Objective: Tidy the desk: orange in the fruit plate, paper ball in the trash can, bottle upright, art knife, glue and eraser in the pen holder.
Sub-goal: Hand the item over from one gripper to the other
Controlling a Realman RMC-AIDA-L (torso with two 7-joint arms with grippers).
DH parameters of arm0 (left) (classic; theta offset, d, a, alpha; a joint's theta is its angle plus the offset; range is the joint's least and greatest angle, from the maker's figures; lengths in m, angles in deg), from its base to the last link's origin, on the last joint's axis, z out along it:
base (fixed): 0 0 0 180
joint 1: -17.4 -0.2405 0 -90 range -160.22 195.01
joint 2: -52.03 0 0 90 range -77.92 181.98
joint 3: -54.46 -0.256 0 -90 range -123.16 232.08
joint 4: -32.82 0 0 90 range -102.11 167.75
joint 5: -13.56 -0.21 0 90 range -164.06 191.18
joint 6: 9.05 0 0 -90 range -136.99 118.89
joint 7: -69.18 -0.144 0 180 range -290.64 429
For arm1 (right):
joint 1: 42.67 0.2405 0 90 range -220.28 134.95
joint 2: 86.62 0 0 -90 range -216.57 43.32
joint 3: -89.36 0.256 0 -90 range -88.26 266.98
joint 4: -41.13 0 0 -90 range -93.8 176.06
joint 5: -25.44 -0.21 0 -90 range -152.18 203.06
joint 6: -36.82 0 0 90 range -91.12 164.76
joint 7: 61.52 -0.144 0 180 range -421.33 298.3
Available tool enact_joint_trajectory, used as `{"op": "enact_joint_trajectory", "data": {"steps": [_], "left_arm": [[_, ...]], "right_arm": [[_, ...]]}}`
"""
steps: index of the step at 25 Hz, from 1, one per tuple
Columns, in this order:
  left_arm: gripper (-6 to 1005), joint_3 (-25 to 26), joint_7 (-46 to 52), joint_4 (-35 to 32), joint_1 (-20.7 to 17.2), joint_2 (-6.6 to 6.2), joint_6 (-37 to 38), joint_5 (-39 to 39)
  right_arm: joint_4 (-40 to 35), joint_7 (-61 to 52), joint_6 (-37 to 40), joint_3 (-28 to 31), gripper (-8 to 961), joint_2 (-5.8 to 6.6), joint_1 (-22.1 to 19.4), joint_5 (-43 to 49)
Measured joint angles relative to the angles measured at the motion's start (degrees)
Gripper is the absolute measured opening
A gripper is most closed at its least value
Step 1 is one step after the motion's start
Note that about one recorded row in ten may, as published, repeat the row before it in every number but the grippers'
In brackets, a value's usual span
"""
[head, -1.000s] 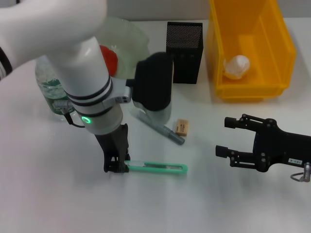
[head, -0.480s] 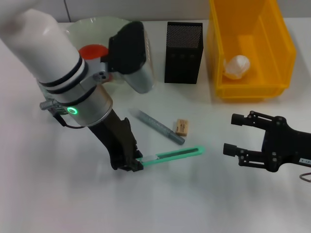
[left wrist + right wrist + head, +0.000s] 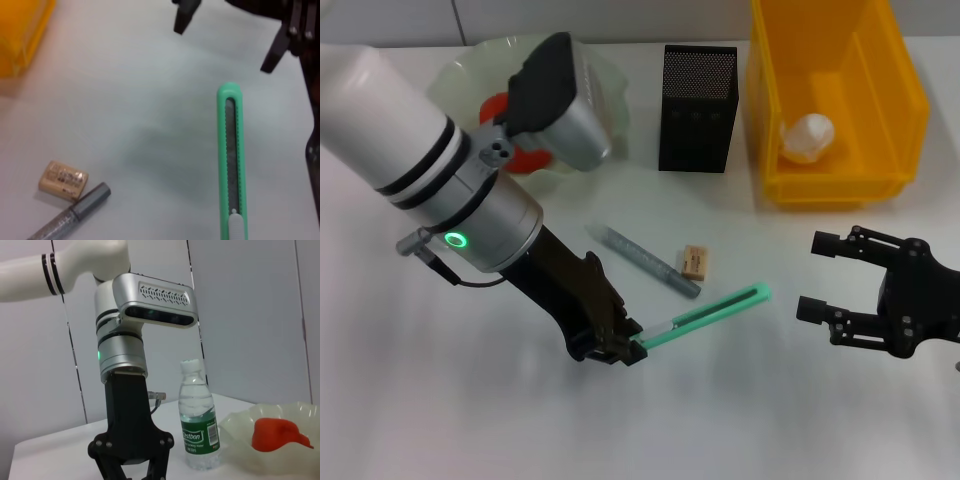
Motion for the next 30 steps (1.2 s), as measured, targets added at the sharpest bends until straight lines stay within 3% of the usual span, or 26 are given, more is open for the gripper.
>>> {"op": "enact_joint_trajectory", "data": {"steps": [9, 30], "left_arm": [[190, 6.9, -1.4, 3.5, -2.6, -0.07, 1.6, 7.3], [190, 14.5, -9.3, 19.4, -3.6, -0.06, 1.5, 21.3]], "right_arm": [[-0.1, 1.1, 1.9, 0.4, 786, 0.57, -0.5, 0.1], [0.5, 3.7, 2.2, -0.2, 786, 0.34, -0.2, 0.3]]}}
